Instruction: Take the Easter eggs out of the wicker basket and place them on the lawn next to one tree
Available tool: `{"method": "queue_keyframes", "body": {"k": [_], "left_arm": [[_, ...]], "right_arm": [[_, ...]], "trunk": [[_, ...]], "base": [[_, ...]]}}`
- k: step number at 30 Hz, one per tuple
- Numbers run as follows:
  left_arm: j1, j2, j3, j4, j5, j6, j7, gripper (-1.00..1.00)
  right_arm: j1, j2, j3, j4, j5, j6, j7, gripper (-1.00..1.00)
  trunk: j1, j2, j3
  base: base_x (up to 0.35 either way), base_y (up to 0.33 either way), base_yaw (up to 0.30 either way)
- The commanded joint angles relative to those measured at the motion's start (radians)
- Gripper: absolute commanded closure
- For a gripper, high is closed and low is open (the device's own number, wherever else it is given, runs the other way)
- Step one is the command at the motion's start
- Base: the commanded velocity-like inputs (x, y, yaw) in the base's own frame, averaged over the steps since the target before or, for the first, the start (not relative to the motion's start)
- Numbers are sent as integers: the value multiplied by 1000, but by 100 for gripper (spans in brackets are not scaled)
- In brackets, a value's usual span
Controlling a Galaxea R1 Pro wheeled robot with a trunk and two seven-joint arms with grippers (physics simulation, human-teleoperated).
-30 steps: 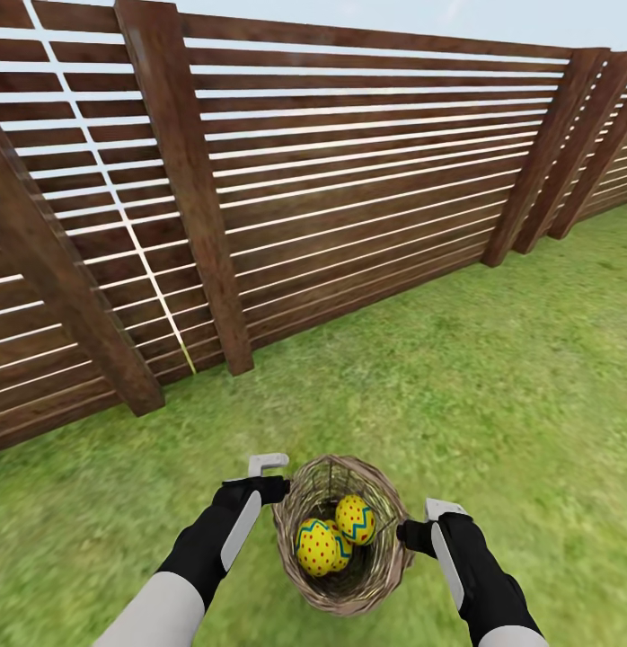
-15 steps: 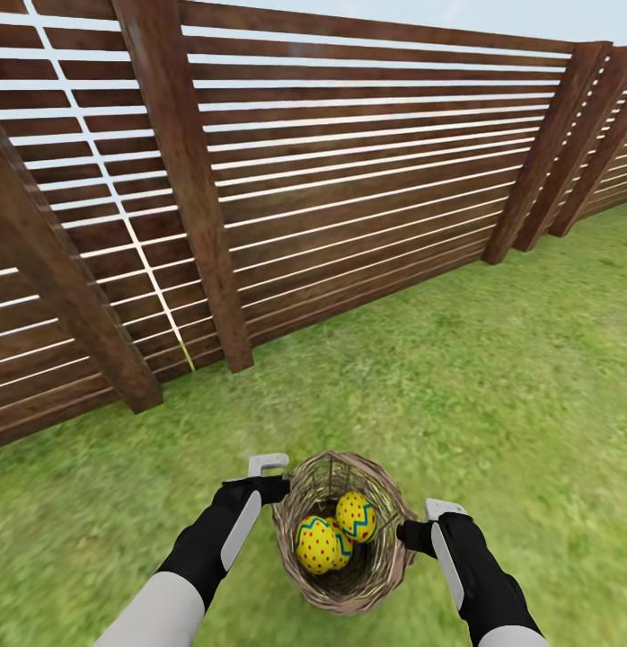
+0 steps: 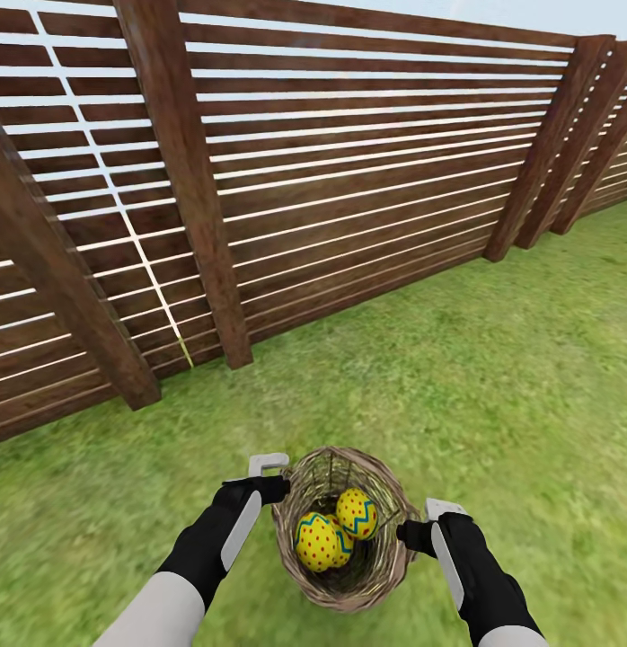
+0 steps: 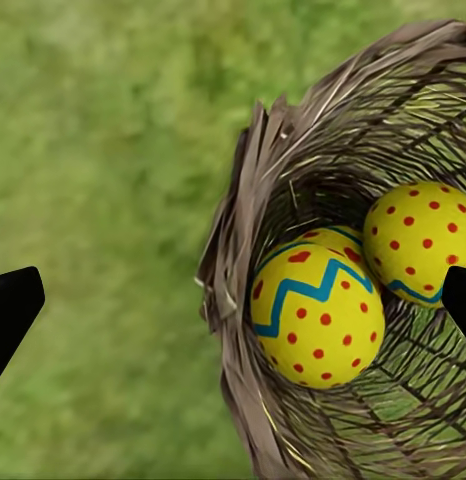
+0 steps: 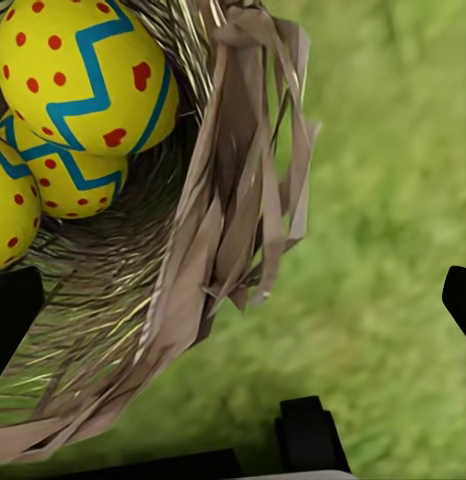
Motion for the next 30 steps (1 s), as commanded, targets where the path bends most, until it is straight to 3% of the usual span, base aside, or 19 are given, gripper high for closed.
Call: {"method": "queue_keyframes", "body": {"k": [1, 25, 30], "left_arm": [[0, 1, -3, -1, 11, 3, 9, -100], [0, 1, -3, -1, 11, 3, 9, -100], [0, 1, -3, -1, 11, 3, 9, -100]], "right_arm": [[-1, 1, -2, -1, 2, 5, -1, -100], [-1, 1, -2, -1, 2, 5, -1, -100], [-1, 1, -2, -1, 2, 5, -1, -100]], "trunk": [[4, -8, -4], [96, -176, -79], [96, -176, -79]], "base": [[0, 0, 0], [0, 0, 0], [0, 0, 0]]}}
